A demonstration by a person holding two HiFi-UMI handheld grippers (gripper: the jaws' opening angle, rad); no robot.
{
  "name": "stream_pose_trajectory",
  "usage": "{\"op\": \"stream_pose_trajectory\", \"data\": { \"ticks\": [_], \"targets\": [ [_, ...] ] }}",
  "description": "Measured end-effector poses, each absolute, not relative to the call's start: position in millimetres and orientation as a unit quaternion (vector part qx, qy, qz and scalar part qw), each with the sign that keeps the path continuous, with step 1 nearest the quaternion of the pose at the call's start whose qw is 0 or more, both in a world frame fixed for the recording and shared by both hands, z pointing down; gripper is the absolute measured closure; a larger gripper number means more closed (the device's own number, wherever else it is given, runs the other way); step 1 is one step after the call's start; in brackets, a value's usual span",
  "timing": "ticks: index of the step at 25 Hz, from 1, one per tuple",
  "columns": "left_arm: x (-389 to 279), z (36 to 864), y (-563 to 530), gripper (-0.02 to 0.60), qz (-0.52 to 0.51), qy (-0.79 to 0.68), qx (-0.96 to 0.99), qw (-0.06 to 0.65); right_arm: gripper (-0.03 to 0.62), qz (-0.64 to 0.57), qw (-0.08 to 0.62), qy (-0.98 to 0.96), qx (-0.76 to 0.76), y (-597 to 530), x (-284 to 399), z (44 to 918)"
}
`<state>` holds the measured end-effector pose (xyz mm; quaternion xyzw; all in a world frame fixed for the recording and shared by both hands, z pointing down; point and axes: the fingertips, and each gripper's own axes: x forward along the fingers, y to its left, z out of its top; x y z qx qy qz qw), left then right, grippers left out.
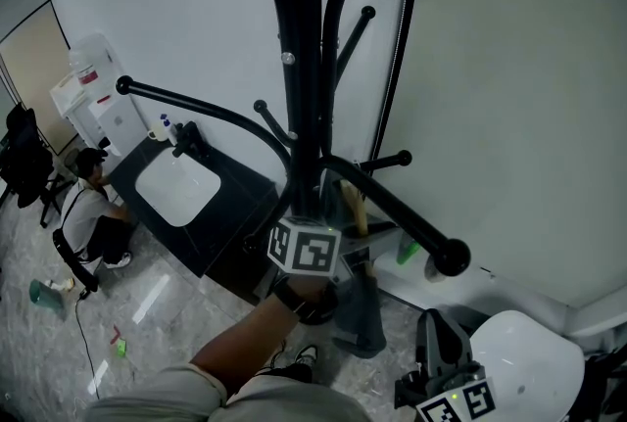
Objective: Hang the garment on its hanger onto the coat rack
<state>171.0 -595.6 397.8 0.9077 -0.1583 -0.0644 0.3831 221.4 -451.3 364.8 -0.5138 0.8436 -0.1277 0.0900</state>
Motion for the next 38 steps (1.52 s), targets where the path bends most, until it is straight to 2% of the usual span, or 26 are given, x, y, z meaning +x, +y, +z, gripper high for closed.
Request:
{"op": "stream_pose_trajectory", "data": {
  "ticks": [4, 22, 32, 34, 38],
  "targets": [
    [164, 404, -598, 0.506, -0.052, -0.185, 0.912, 0.363, 0.579, -0.127, 0.090, 0.848, -0.507, -448, 214, 364],
    [106, 406, -571, 0.337, -0.038, -0.355, 0.882, 0.308, 0.579, -0.115, 0.085, 0.865, -0.481, -405, 192, 361],
    [76, 386, -492, 0.341, -0.006, -0.414, 0.891, 0.187, 0.579, -0.113, 0.064, 0.878, -0.461, -385, 168, 370],
    [74, 384, -470, 0.372, -0.002, -0.415, 0.893, 0.172, 0.579, -0.116, 0.057, 0.880, -0.458, -379, 163, 375],
    [84, 388, -424, 0.484, 0.002, -0.397, 0.903, 0.162, 0.579, -0.121, 0.046, 0.884, -0.449, -363, 155, 384]
  ]
}}
